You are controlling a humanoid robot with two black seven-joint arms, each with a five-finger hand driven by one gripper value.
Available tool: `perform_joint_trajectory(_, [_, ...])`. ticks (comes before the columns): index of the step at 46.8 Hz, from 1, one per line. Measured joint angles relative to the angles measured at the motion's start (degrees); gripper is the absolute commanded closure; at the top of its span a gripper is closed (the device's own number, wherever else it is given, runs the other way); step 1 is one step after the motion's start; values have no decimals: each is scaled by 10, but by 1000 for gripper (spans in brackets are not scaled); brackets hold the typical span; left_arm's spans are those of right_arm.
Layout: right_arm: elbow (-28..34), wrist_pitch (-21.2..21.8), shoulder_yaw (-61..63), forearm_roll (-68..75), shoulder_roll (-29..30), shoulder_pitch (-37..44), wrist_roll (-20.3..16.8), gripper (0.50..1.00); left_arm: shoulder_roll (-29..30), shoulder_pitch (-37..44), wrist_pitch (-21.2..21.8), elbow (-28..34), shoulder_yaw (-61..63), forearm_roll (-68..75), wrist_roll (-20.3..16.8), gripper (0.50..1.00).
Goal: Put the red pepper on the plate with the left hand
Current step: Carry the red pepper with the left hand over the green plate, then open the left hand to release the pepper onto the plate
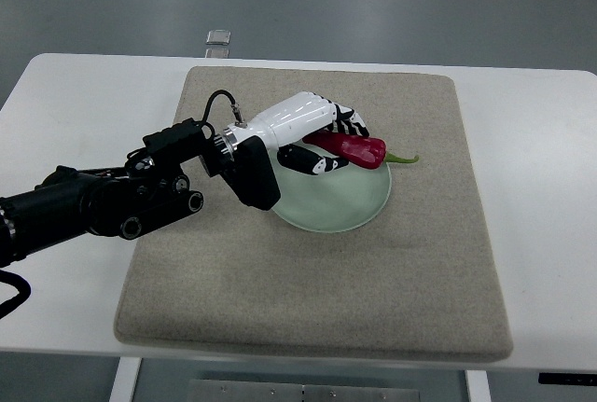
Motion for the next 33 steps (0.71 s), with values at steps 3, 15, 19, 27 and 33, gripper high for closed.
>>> perform_joint_trajectory(3, [0, 0, 0, 0, 0, 0, 0, 572, 0, 0, 0, 0, 13, 1, 0, 1000])
perform_joint_trajectory(15, [0, 0, 0, 0, 0, 0, 0, 572, 3, 2, 0, 5, 38, 3, 1, 1000])
perform_joint_trajectory(19, [0, 0, 0, 0, 0, 0, 0, 572, 4, 2, 1, 5, 38, 3, 1, 1000])
perform_joint_trajectory(27, [0, 0, 0, 0, 0, 0, 0, 572, 4, 5, 1, 5, 38, 3, 1, 1000])
perform_joint_trajectory(33, [0, 0, 0, 0, 0, 0, 0, 572, 5, 6, 1, 5, 38, -1, 1, 978])
